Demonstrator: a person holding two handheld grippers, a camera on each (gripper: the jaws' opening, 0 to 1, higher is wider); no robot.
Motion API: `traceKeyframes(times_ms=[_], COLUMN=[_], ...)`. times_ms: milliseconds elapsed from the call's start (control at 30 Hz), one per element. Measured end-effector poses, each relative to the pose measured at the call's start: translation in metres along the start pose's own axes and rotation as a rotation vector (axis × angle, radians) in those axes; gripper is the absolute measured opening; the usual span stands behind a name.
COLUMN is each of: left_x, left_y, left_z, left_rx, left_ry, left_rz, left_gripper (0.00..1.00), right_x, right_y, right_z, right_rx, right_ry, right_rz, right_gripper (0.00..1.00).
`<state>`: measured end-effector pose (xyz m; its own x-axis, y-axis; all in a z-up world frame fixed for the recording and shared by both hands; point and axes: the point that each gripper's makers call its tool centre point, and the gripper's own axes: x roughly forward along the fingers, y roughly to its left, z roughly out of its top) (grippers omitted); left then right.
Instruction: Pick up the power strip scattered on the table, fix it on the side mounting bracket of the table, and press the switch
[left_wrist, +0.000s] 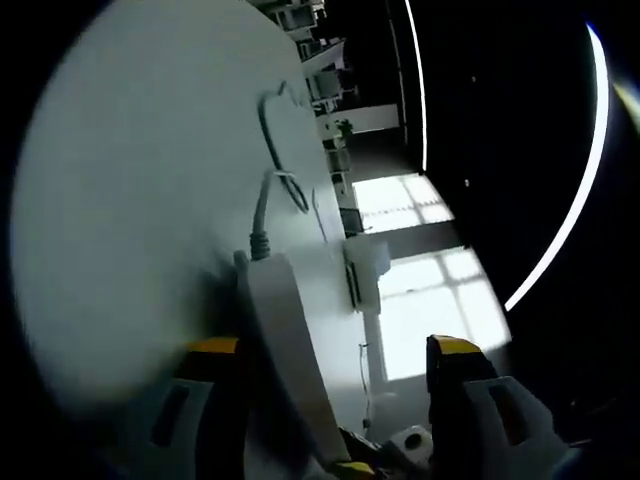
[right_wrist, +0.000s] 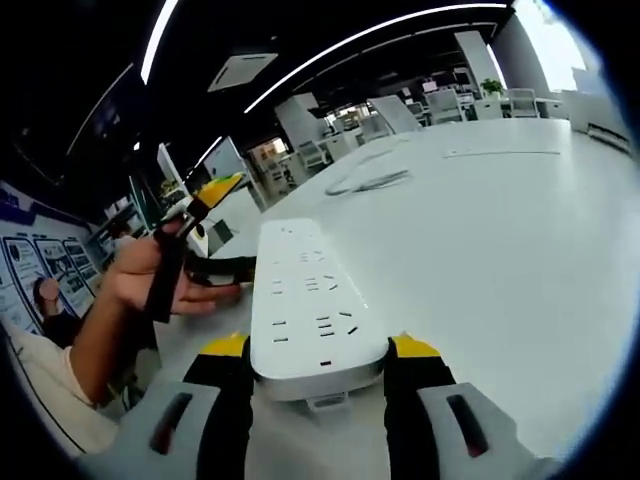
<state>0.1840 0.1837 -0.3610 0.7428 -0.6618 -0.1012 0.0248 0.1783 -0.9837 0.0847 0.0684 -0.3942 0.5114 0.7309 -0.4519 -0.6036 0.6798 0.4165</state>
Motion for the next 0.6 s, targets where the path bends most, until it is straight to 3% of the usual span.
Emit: traceKeyframes(times_ms=[133,267,600], left_x=[0.004,-0.001,0.010], left_y=[0.003,0.000,0.003], left_z=[0.003,-0.006,0.001], left_rx=[-0.006,-0.017,-0.021], left_ry=[-0.006,-0.007,-0.029], left_rz=[0.003,0.002,0.011], left_gripper=[0.76,0.75,0.72], right_x=[0.000,0.000,0.001], right_y=[-0.001,-0.002,-0.005], right_z=[0.000,0.001,0.002], right_rx=[0.002,0.002,-0.008], right_ry=[-0.001,0.000,0.001], right_rz=[0.002,0.001,-0.004], right_gripper=[0.47,0.47,0.47])
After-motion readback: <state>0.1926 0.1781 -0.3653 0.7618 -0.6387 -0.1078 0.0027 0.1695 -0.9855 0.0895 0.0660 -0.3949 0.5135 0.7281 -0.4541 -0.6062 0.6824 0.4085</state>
